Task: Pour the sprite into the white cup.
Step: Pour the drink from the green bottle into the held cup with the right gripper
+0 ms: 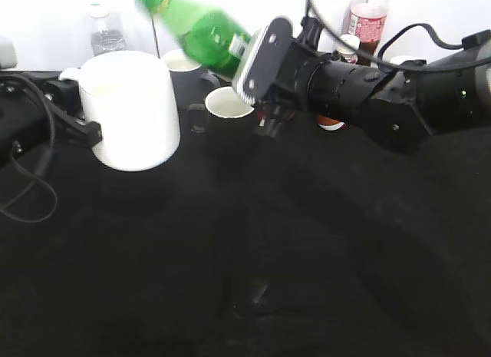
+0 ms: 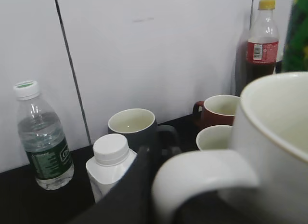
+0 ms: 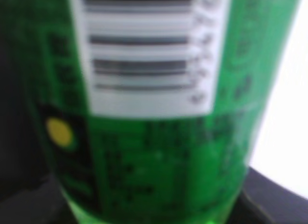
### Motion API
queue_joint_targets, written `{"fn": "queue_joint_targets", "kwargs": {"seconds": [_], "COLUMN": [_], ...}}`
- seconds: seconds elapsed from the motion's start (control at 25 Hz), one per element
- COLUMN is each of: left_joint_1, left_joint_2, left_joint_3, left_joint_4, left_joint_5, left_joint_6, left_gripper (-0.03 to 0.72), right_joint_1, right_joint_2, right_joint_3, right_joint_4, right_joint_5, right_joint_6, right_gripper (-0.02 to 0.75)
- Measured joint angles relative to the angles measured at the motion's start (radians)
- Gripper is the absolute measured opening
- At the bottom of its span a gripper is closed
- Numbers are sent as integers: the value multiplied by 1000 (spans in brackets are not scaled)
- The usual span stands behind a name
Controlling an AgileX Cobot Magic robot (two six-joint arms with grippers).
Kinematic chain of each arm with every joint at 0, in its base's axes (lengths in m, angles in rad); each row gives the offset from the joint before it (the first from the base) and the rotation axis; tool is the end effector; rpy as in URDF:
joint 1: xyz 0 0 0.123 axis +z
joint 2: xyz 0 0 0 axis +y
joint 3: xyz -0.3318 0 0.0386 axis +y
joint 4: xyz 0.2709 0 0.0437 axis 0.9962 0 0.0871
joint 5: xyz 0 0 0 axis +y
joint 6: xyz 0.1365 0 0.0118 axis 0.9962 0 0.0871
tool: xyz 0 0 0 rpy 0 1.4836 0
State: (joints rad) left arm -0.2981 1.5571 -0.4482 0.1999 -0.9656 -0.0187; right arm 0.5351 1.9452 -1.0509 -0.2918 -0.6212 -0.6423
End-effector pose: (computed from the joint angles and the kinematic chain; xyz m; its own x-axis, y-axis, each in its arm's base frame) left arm 0.3077 -0.1179 0.2233 -0.0196 0.1050 -0.9943 0.4495 0.8892 0.0851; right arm 0.4125 0.2712 0.2060 0.3849 -0.6565 -0.6487 -0.5452 0.4054 -0.7338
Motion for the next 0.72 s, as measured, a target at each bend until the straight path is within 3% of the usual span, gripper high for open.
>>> {"fn": "queue_joint_targets", "kwargs": {"seconds": [0.28, 0.72], "left_joint_1": [0, 0], "left_joint_2": [62, 62], "left_joint_3": [0, 0], "left_joint_4": [1, 25], "left_joint_5": [27, 21], "left_joint_6": [81, 84], "left_gripper": [59, 59], "right_joint_1": [0, 0], "right_joint_2": [0, 1], "right_joint_3": [0, 0], "right_joint_4": [223, 363], "right_joint_5": [15, -128], "right_joint_6": [-595, -909], "right_gripper": [414, 398]}}
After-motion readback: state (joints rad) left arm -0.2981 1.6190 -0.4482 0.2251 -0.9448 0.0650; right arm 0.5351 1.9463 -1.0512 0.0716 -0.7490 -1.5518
